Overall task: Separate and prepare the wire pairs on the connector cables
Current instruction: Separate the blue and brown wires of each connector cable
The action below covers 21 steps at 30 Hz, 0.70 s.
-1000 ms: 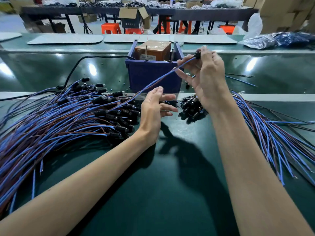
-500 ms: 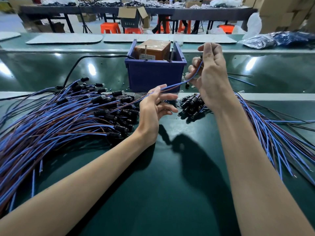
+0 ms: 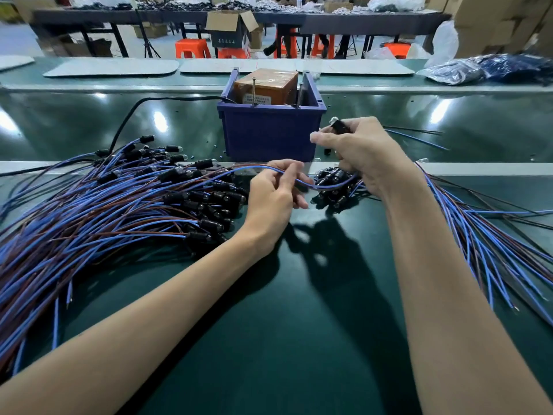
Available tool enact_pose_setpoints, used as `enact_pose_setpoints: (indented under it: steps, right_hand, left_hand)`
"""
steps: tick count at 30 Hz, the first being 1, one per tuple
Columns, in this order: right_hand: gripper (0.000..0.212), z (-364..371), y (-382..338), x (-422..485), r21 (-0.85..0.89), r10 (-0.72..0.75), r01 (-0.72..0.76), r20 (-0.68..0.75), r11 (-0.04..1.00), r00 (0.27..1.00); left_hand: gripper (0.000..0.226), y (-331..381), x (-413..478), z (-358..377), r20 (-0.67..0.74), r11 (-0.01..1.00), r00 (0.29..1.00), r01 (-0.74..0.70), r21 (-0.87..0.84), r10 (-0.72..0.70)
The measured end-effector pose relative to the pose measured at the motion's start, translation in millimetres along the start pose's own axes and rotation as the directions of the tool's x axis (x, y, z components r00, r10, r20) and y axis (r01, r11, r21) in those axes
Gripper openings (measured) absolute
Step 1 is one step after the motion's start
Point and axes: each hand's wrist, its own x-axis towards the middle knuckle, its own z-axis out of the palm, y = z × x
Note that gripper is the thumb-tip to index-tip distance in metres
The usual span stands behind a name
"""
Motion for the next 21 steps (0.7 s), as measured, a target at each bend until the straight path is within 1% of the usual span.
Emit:
enact_pose_setpoints:
  steps: [2,4,7,9,11,12,16,18,21]
  right_hand:
    - [0.011,-1.7,-0.7,-0.9,-0.002,0.028,-0.028,0.078,1.000,0.997]
    - [0.016,-2.3,-1.5,-3.3,0.020,0.034,-0.038,0.166,0.999,0.986]
    - [0.011,-1.1,-4.1,-8.5,0.038,-0.021,0.011,0.283,0.999,0.959]
    - [0.009,-0.7,-4.4,-9.6,-0.002,-0.060,0.064,0.327,0.998,0.943]
    - [0.010,0.5,-3.7,-9.1,-0.045,-0.079,0.098,0.321,0.994,0.944]
    - [0.011,1.3,-3.1,-8.7,-0.041,-0.082,0.098,0.295,0.994,0.952]
    - [0.012,0.6,-1.3,-6.5,0.052,-0.076,0.068,0.160,0.996,0.984]
    - [0.015,-0.4,-1.7,-6.8,0.029,-0.094,0.090,0.159,0.995,0.983]
    - [0.028,2.0,-5.1,-9.0,-0.031,-0.126,0.137,0.234,0.990,0.964]
  left_hand:
    - [0.019,-1.3,-1.0,1.8,0.075,0.997,0.997,-0.036,0.065,0.031]
    - [0.021,-2.1,-1.5,2.7,0.109,0.993,0.993,-0.054,0.105,0.043]
    - [0.020,-2.3,-2.4,2.0,0.142,0.994,0.989,-0.052,0.097,0.038]
    - [0.020,-2.1,-3.1,1.5,0.164,0.994,0.986,-0.056,0.098,0.039]
    - [0.022,-2.3,-2.7,1.1,0.163,0.992,0.986,-0.058,0.108,0.040]
    - [0.023,-2.5,-2.2,0.7,0.151,0.992,0.988,-0.055,0.111,0.038]
    - [0.020,-4.0,0.6,-0.9,0.084,0.994,0.996,-0.024,0.106,0.015]
    - [0.023,-4.4,1.4,-1.7,0.066,0.996,0.998,0.000,0.094,-0.006]
    - [0.024,-3.7,1.7,-1.9,0.046,0.997,0.998,0.026,0.075,-0.029]
